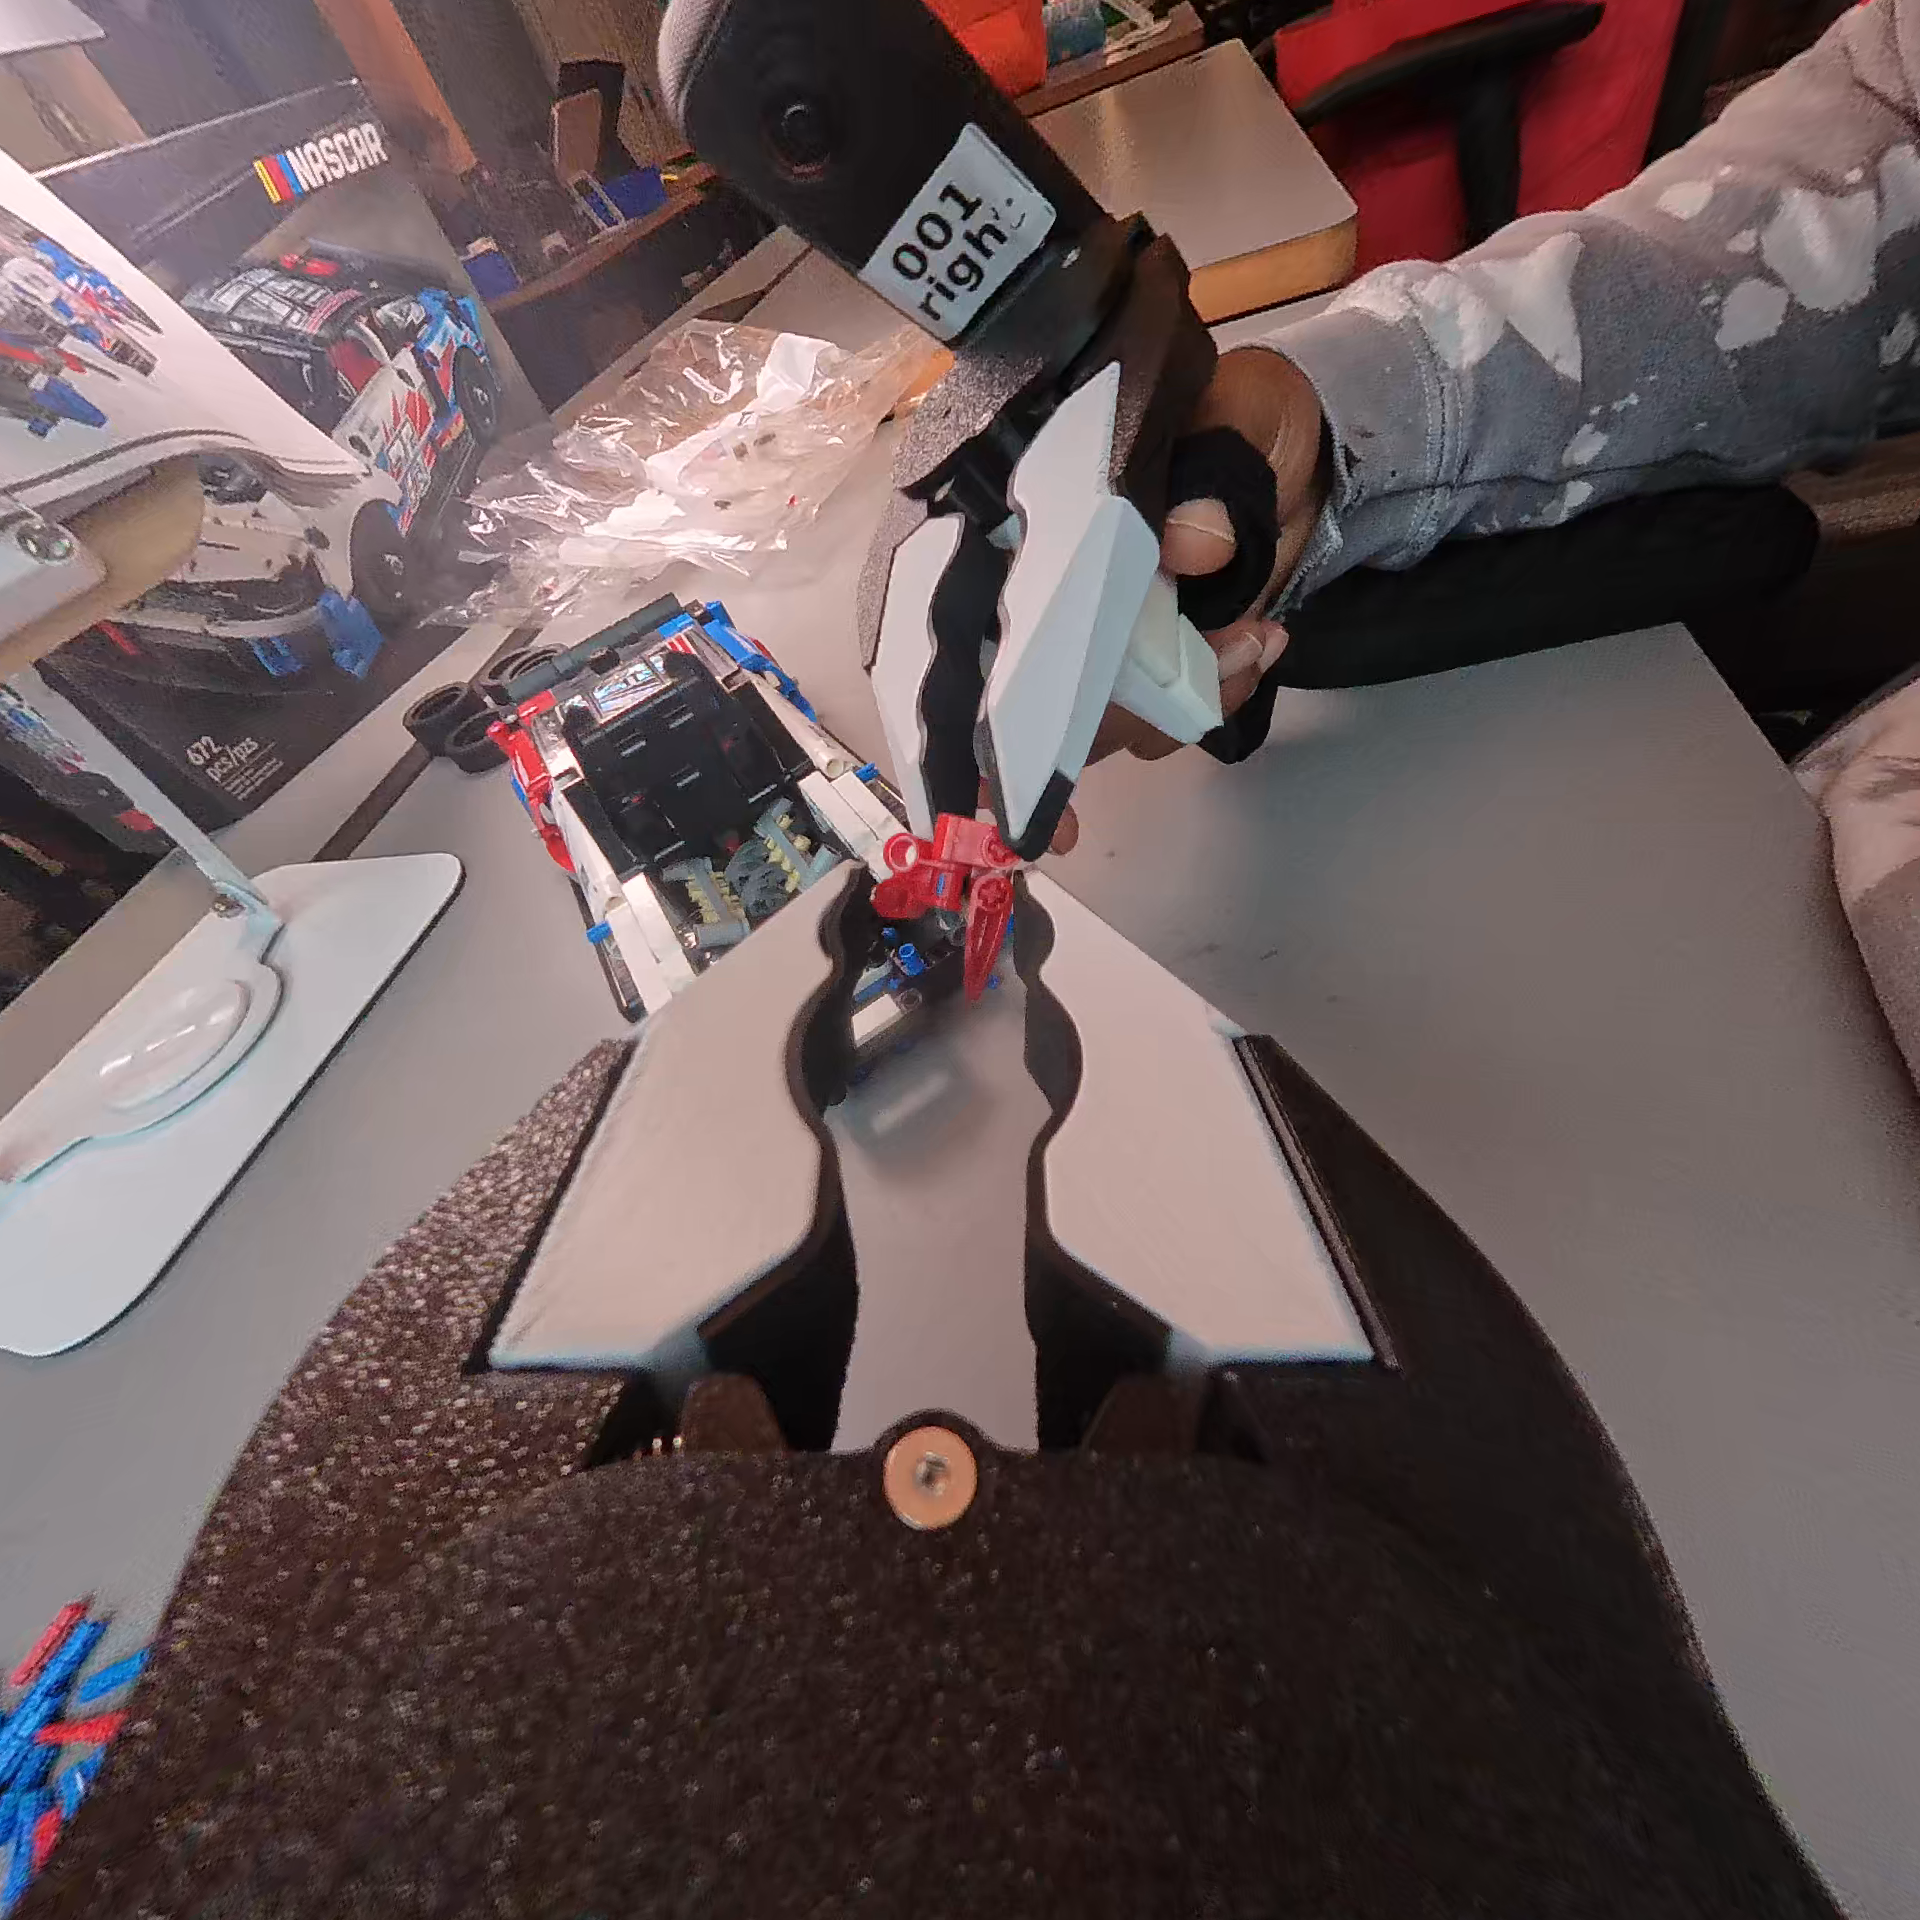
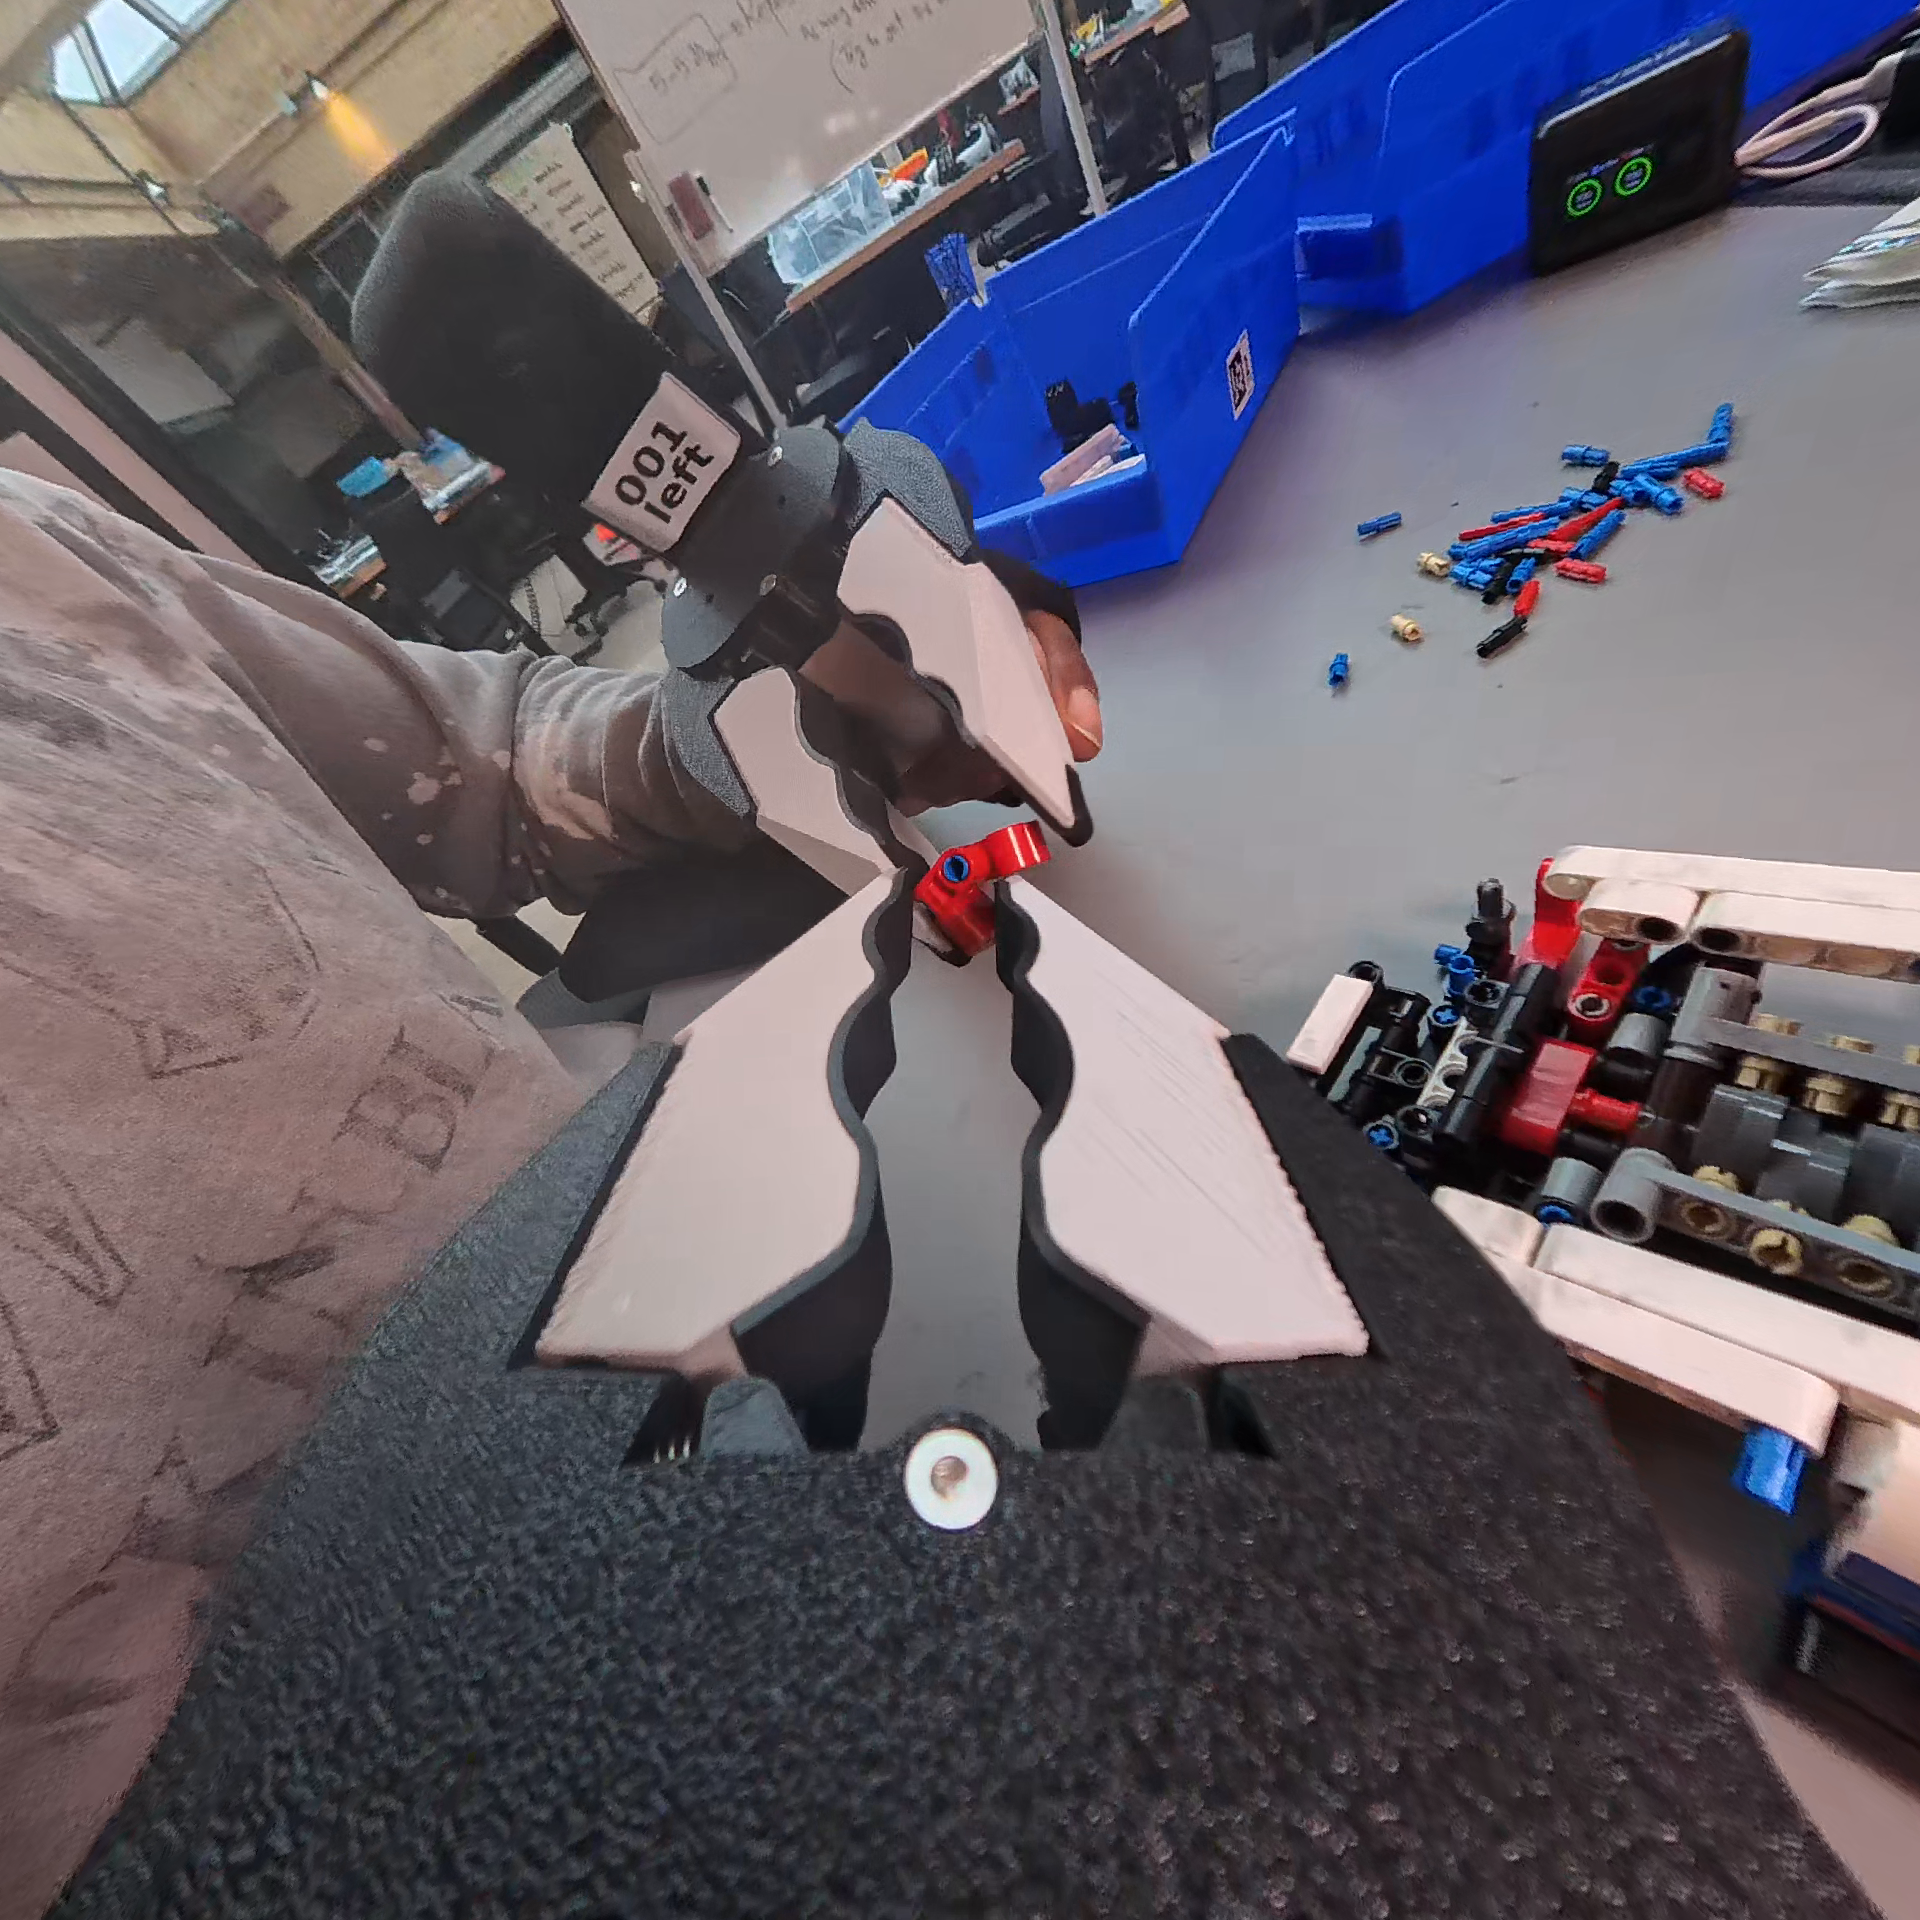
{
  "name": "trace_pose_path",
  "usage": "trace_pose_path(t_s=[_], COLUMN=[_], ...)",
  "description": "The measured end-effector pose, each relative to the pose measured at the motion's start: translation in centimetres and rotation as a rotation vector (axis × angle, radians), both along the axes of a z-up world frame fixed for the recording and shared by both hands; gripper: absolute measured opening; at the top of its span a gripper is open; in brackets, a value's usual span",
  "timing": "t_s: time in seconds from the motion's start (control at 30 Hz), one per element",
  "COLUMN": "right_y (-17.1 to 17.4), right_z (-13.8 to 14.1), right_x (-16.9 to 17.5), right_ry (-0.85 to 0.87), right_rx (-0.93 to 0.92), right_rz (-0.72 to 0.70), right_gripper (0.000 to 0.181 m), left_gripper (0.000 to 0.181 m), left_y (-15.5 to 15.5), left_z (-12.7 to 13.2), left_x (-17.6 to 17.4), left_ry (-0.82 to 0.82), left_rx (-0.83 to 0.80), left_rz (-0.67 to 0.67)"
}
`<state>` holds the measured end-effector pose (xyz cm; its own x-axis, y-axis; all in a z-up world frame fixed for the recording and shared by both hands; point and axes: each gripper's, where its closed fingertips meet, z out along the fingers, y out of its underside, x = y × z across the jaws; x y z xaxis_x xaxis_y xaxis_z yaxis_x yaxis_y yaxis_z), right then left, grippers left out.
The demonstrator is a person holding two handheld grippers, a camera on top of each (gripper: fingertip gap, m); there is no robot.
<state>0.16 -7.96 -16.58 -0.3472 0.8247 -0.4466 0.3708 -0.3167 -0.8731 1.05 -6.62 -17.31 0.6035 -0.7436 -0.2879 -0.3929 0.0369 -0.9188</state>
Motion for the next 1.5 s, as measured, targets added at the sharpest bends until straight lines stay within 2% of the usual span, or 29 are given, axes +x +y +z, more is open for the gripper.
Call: trace_pose_path(t_s=[0.03,0.13,0.27,0.37,0.53,0.6,0.73,0.87,1.0,1.07,1.2,1.27,1.33,1.5], right_y=[0.2,1.4,3.1,2.8,2.9,2.9,2.9,2.7,2.5,2.5,2.1,1.9,1.8,1.7], right_z=[0.1,0.7,0.0,-0.8,-1.1,-0.9,-1.0,-1.0,-0.5,-0.3,0.4,0.6,0.3,0.2], right_x=[-0.1,0.0,0.0,-0.4,-0.7,-0.5,-0.5,-0.6,-0.7,-0.7,-0.6,-0.6,-0.6,0.1], right_ry=[0.010,0.062,0.077,0.082,0.099,0.109,0.106,0.113,0.141,0.161,0.203,0.224,0.222,0.142], right_rx=[0.020,0.149,0.518,0.702,0.889,0.889,0.915,0.976,1.003,1.022,0.962,0.934,0.866,0.416], right_rz=[-0.016,-0.094,-0.202,-0.223,-0.261,-0.264,-0.268,-0.271,-0.284,-0.286,-0.285,-0.274,-0.252,-0.141], right_gripper=[0.014,0.014,0.014,0.014,0.014,0.013,0.014,0.014,0.014,0.014,0.014,0.014,0.014,0.021], left_gripper=[0.026,0.027,0.034,0.035,0.030,0.026,0.031,0.016,0.015,0.021,0.025,0.016,0.015,0.015], left_y=[0.2,0.5,1.0,1.5,1.5,1.4,1.4,1.7,1.5,1.6,1.3,1.1,1.1,1.3], left_z=[0.0,0.0,0.5,0.9,0.1,0.3,0.5,0.1,0.4,0.5,0.9,1.2,0.9,-0.5], left_x=[-0.2,-1.2,-2.2,-1.8,-0.4,-0.2,-0.2,-0.7,-0.9,-1.0,-0.7,-0.4,-0.4,-0.6], left_ry=[-0.016,-0.107,-0.343,-0.478,-0.525,-0.555,-0.601,-0.601,-0.657,-0.679,-0.701,-0.702,-0.618,-0.242], left_rx=[-0.012,-0.095,-0.309,-0.418,-0.523,-0.546,-0.577,-0.581,-0.601,-0.604,-0.598,-0.594,-0.541,-0.338], left_rz=[0.009,0.027,0.036,0.052,0.056,0.040,0.028,0.067,0.048,0.042,-0.002,-0.022,0.002,0.110])
